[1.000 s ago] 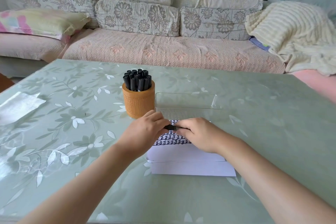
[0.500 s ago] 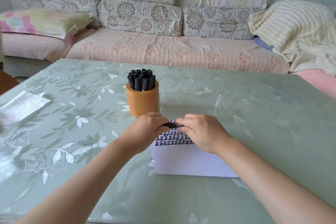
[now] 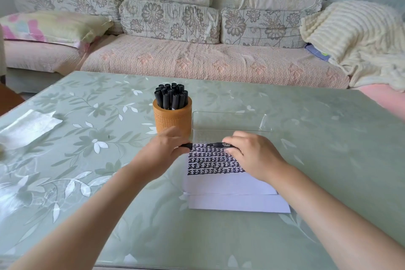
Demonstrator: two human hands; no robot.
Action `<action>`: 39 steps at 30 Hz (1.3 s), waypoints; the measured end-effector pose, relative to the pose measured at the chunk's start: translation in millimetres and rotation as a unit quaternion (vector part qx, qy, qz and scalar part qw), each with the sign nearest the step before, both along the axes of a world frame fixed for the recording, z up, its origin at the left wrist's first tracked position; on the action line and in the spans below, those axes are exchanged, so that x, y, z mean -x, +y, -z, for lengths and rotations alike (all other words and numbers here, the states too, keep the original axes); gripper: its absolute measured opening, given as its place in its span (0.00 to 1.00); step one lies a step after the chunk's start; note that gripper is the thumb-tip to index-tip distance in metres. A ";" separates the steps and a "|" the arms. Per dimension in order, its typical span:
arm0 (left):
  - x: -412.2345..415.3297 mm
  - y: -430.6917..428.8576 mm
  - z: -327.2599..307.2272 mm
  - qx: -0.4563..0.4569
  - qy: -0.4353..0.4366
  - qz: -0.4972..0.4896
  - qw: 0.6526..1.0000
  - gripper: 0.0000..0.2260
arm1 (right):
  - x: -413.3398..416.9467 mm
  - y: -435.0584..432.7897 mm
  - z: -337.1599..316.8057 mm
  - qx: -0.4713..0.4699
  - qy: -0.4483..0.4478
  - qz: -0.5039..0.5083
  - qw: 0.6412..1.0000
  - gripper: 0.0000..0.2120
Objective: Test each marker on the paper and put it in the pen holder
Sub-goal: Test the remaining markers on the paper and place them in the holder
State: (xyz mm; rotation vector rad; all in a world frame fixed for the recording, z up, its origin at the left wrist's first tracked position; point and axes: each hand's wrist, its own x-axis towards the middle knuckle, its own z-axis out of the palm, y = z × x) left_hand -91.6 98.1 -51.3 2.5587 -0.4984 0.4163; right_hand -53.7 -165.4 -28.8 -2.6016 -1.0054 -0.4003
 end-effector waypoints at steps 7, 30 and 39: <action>3.3 5.3 15.3 -0.053 0.017 -0.141 0.988 0.07 | 0.4 0.0 10.3 -0.021 0.133 0.022 0.991 0.16; 12.7 -104.4 1.0 -0.046 -0.063 0.095 0.992 0.05 | 16.2 -65.2 7.9 -0.270 0.156 0.027 0.950 0.17; 19.4 -138.1 25.4 -0.103 -0.051 0.156 0.981 0.11 | 17.7 -81.5 26.8 -0.419 0.318 0.081 0.847 0.07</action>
